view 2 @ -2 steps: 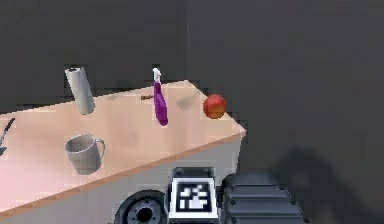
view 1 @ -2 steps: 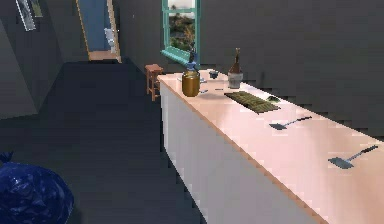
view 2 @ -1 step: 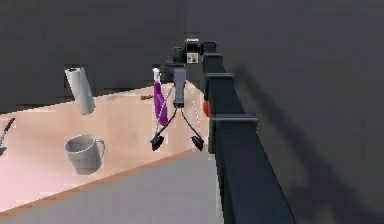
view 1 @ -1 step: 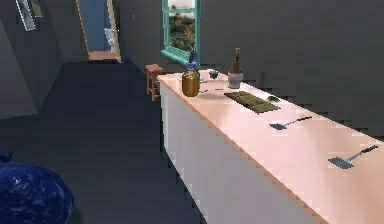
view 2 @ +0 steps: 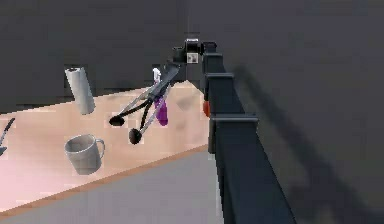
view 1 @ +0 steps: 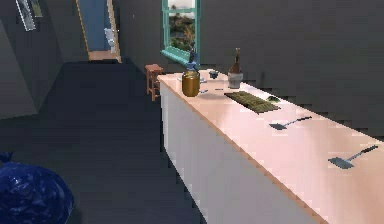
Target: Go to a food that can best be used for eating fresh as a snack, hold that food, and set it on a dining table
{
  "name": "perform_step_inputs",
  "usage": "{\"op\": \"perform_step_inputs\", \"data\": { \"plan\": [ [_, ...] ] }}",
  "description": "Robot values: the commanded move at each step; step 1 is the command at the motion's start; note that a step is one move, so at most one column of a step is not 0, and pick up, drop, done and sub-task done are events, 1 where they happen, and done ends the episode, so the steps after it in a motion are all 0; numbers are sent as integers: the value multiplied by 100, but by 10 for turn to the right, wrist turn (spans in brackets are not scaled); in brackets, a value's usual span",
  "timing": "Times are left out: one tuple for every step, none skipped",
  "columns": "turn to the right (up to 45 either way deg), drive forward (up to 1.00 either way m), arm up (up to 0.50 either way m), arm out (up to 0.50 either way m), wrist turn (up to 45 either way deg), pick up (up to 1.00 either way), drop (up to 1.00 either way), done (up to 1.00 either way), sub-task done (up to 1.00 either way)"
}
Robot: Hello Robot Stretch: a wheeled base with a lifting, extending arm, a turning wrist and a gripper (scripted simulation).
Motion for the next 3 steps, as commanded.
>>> {"op": "perform_step_inputs", "data": {
  "plan": [
    [0, 0, 0, 0, 450, 0, 0, 0, 0],
    [0, 0, 0, 0, 450, 0, 0, 0, 0],
    [0, 0, 0, 0, 450, 0, 0, 0, 0]
  ]
}}
